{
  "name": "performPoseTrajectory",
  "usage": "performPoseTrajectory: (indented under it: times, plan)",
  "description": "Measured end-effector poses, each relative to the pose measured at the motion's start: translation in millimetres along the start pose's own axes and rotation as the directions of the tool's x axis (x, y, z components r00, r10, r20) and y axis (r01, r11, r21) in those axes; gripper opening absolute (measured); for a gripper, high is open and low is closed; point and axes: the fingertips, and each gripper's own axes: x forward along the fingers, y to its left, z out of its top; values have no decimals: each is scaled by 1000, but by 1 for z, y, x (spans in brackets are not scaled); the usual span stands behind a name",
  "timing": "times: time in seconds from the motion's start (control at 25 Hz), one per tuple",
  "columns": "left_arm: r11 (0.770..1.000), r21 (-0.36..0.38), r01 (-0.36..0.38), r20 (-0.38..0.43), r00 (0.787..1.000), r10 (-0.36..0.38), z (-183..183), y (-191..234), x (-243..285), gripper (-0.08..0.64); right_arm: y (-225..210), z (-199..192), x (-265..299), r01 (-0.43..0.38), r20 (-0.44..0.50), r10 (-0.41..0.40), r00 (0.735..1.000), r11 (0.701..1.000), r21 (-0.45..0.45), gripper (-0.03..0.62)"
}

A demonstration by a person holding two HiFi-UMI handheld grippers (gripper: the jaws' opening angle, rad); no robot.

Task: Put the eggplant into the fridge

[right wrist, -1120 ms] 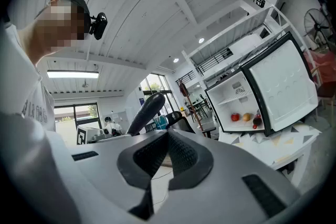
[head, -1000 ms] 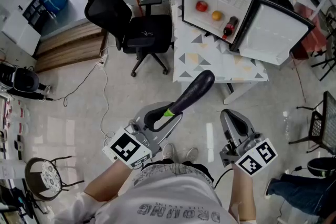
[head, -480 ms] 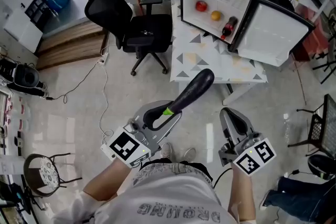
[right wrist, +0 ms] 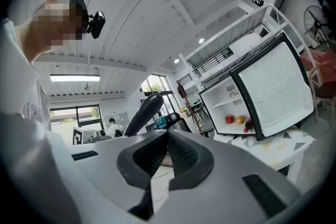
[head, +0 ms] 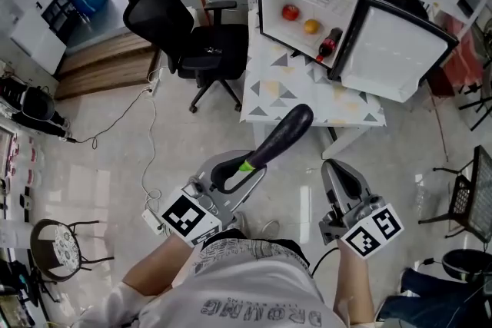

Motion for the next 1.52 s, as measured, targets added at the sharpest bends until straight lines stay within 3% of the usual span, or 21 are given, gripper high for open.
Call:
performPoseTrajectory:
  times: [0.72, 1.16, 1.52]
  plan:
    - [1000, 12, -27, 2, 1000, 27, -2, -14, 27, 118, -32, 8, -16, -26, 15, 26, 1000, 999, 19, 3]
    - [1000, -6, -22, 3, 1000, 22, -11, 10, 47, 118, -55, 9, 2, -6, 8, 6, 1000, 1000, 18, 3]
    - [1000, -14, 1, 3, 1000, -1, -13, 56, 70, 118, -81, 11, 40, 26, 3, -26, 1000, 999, 28, 3]
